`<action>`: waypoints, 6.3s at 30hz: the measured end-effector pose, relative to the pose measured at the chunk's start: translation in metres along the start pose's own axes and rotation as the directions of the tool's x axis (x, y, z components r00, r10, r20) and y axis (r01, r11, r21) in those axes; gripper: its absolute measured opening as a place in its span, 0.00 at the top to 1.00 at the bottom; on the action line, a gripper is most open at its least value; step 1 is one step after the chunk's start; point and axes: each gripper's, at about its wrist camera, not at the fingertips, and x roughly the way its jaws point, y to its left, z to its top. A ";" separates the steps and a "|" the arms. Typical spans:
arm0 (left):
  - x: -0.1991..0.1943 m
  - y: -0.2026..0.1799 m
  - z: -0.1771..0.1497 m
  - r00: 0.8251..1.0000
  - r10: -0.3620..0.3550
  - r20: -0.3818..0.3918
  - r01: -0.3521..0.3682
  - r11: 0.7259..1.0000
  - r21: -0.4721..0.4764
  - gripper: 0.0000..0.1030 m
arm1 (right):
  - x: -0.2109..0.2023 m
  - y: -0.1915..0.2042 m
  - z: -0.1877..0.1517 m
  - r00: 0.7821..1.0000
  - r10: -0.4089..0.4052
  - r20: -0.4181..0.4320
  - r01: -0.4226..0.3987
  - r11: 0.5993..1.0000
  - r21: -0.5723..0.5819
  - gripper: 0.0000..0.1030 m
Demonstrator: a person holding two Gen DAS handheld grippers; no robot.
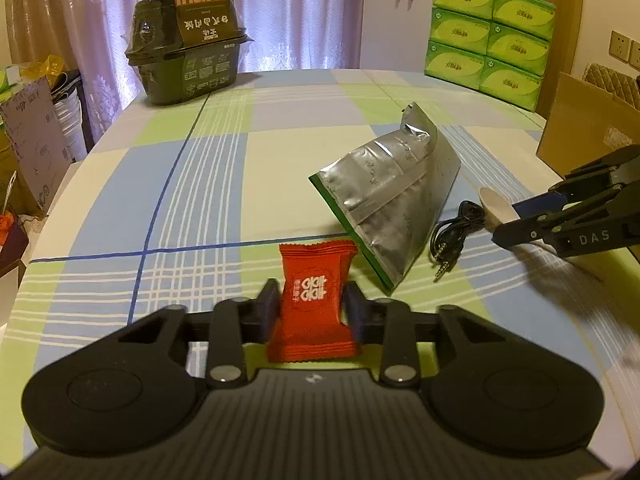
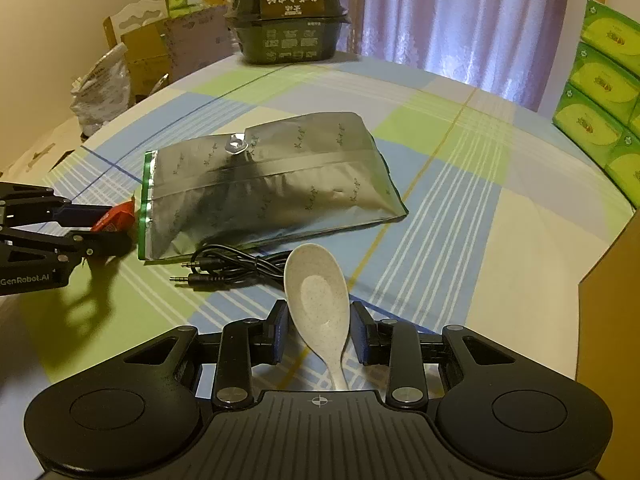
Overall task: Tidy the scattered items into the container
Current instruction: 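Lift the red candy packet and white spoon with both tools, then carry the candy packet and spoon with both tools toward the cardboard box, then lower the red candy packet and white spoon with both tools into the box, then open both tools to drop the candy packet and spoon into the box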
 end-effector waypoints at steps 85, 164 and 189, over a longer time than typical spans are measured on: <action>-0.200 -0.169 -0.062 0.992 -0.100 -0.078 0.106 0.991 0.076 0.79 | -0.243 0.066 -0.124 0.971 -0.090 0.223 -0.018 0.898 0.440 0.66; -0.104 -0.377 0.107 0.917 -0.398 0.000 0.382 0.881 0.279 0.78 | -0.328 -0.159 -0.118 0.892 -0.377 0.249 0.189 0.812 0.552 0.66; -0.109 -0.340 0.090 0.941 -0.337 0.017 0.327 0.924 0.201 0.55 | -0.311 -0.151 -0.113 0.908 -0.349 0.232 0.183 0.828 0.530 0.66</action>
